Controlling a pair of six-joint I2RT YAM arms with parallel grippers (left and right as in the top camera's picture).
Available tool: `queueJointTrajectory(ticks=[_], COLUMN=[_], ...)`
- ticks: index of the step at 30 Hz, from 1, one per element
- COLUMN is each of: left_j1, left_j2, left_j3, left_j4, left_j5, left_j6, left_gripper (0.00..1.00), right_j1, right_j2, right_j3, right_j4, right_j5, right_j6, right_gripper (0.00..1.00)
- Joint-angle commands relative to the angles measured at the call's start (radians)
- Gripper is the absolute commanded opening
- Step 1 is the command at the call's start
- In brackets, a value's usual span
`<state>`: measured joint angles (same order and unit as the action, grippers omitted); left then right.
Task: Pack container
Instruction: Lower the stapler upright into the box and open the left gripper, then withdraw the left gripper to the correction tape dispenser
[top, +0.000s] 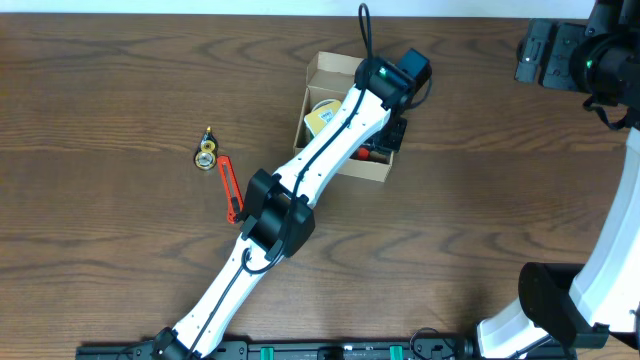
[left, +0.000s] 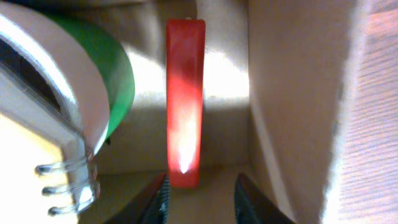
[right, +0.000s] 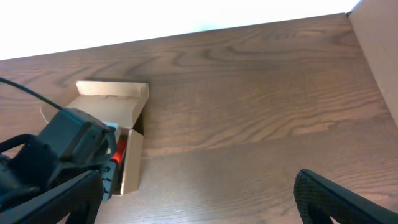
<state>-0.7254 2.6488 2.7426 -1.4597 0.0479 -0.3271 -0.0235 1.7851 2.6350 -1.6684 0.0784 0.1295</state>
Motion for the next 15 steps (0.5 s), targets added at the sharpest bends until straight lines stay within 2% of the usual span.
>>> queueJointTrajectory(ticks=[1, 8, 11, 12, 13, 15], left_j1=[0.005, 0.005, 0.007, 0.011, 0.014, 0.027], left_j2=[-0.032, -0.127, -0.184, -0.203, -0.225, -0.261], left_j3=[0.102, 0.277, 0.295, 0.291, 0.281, 0.271], left_j4=[-0.020, -0.142, -0.225, -0.230, -0.230, -0.230], left_j5=[-0.002, -0.150, -0.269, -0.288, -0.280, -0.280], left_j6=[0.014, 0.064, 0.068, 0.092, 0.113, 0.110], left_gripper=[0.30, 0.36, 0.39, 0.40, 0.47, 0.49], right_j1=[-0.009, -0.009, -0.009, -0.009, -0.009, -0.009], right_j2=[0.001, 0.001, 0.001, 0.001, 0.001, 0.001], right_j3=[0.000, 0.000, 0.000, 0.000, 0.000, 0.000], right_j4=[-0.002, -0.002, -0.002, -0.002, -0.002, -0.002], right_j5=[-0.001, -0.001, -0.001, -0.001, -0.001, -0.001], right_j6=[0.012, 0.012, 0.012, 0.012, 0.012, 0.012], right_gripper=[0.99, 0.99, 0.99, 0.99, 0.99, 0.99])
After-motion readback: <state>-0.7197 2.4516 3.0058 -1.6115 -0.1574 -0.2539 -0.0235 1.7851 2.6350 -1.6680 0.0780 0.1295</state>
